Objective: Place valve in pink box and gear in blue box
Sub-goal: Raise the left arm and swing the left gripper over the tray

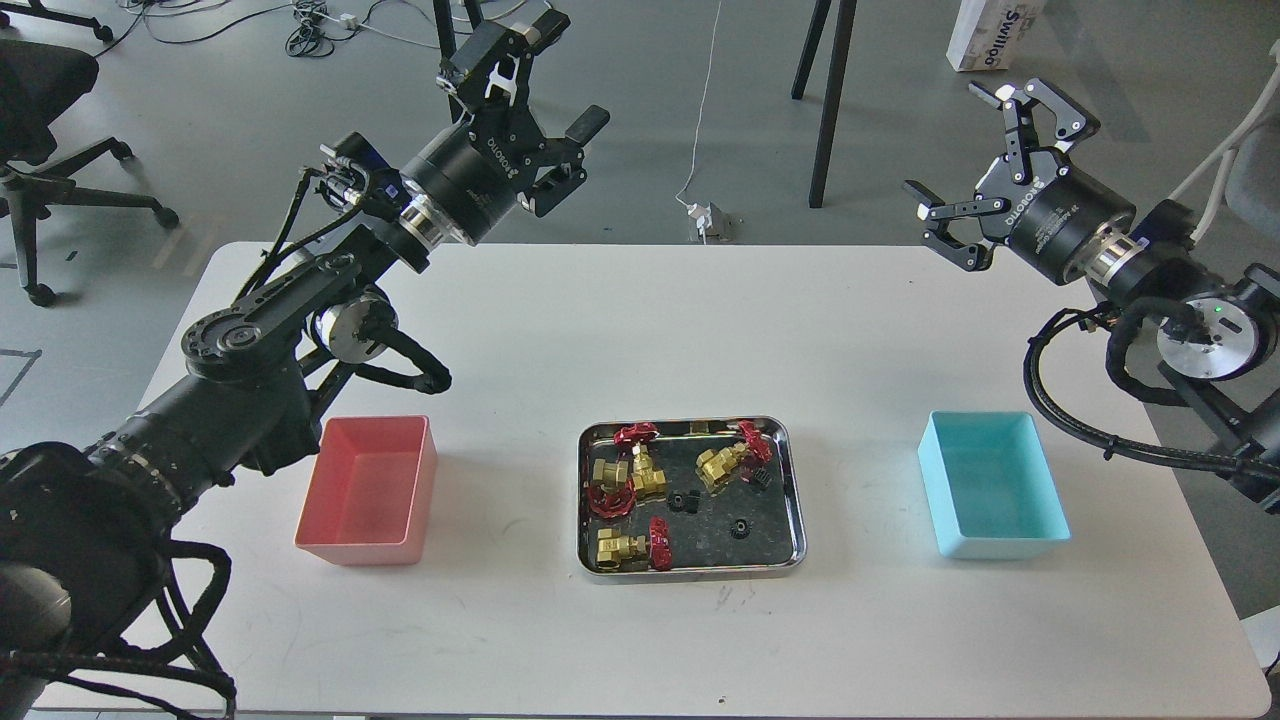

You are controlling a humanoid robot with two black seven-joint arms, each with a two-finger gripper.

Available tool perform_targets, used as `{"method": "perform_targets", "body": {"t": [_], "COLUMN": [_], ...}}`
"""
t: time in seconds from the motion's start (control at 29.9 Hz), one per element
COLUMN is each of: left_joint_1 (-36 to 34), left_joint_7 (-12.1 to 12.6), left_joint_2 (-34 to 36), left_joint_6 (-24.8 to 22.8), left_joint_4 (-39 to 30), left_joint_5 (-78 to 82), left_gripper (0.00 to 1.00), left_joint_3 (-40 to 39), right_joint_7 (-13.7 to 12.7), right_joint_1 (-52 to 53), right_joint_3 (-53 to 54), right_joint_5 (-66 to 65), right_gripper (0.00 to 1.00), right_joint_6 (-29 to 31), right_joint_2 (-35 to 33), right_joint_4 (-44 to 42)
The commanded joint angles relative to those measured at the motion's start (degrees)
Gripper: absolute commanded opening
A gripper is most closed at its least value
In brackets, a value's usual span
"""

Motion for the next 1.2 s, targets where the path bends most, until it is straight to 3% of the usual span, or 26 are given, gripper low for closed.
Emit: {"method": "perform_targets", "body": {"t": [0.0,0.17,0.43,0.57,0.74,0.8,1.0,1.17], "left_joint_1": [0.0,0.3,0.4,0.9,-1.4,-5.6,-29.1,-47.8], "left_joint_7": [0.0,0.0,0.0,0.0,0.0,0.0,0.0,0.0], "left_joint_2": [0.6,5.9,2.7,1.9,5.3,10.9,19.3,14.1], "left_joint_6": [0.0,0.0,0.0,0.0,0.0,0.0,0.7,11.5], "left_joint_4": [0.0,0.9,2.9,-5.2,-18.5,-22.1,-27.6,-29.9], "left_joint_5": [-1.0,-6.3,-13.9,-13.8,-5.4,-2.9,-0.2,9.5], "left_gripper": [1.0,1.0,1.0,1.0,1.0,1.0,0.98,0.96], "left_joint_3": [-0.1,-0.1,-1.7,-7.2,-4.7,2.1,38.6,67.7], "right_joint_7": [0.2,0.4,0.4,0.4,0.4,0.4,0.0,0.0], "right_joint_1": [-0.8,-0.7,7.8,8.4,7.6,7.6,7.6,7.0], "right_joint_3": [0.6,6.6,6.5,5.8,6.0,6.1,6.9,6.8], "right_joint_5": [-0.1,3.6,10.0,10.0,10.0,10.0,10.1,10.1], "right_gripper": [0.99,0.99,0.99,0.99,0.99,0.99,0.99,0.99], "right_joint_6": [0.0,0.0,0.0,0.0,0.0,0.0,0.0,0.0], "right_joint_2": [0.2,0.7,-0.3,-1.1,-2.5,-3.1,-3.8,-3.7], "right_joint_4": [0.0,-1.1,-1.3,-1.5,-1.8,-1.9,-1.7,-1.6]}}
